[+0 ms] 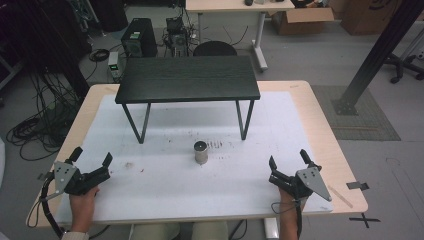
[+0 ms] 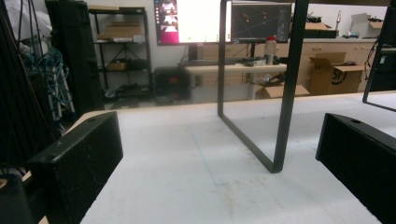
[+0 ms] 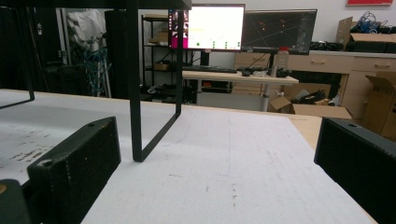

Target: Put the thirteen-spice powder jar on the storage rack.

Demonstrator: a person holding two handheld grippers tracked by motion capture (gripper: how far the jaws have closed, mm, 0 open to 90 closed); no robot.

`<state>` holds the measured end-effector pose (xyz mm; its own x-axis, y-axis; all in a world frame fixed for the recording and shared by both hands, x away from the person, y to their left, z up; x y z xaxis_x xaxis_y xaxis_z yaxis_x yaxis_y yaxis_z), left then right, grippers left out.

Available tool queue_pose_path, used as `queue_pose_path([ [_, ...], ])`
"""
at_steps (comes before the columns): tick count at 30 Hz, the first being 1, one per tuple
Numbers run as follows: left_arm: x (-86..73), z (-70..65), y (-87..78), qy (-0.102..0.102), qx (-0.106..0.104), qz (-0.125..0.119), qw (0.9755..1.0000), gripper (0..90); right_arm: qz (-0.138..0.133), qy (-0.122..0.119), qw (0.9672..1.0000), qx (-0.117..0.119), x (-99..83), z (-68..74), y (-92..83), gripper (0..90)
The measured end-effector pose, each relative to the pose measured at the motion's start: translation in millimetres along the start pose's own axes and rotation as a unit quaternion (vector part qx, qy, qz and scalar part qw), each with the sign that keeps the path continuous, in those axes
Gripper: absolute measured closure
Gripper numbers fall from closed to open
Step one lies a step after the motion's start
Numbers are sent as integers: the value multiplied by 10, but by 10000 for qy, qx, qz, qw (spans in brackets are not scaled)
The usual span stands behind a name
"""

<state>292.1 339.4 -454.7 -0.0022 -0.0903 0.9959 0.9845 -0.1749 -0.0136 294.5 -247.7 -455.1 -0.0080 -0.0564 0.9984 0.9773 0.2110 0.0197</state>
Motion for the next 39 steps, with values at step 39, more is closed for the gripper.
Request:
queue_pose_path([
  [39,1,0,1,9,-5,-2,10000,11,31,-44,9990,451,335,244,21,8],
])
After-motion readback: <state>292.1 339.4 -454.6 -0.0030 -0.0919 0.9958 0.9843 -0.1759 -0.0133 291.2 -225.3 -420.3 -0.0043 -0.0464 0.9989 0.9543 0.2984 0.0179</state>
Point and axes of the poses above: each handheld gripper's, and its own axes: y roughly forward along the jaws, x roughly out of its top, z roughly to its left, the point moved 3 cm from there along y, roughly forward along the jaws, and after that the axes turned 5 degrees about y, right-handed, at the moved point
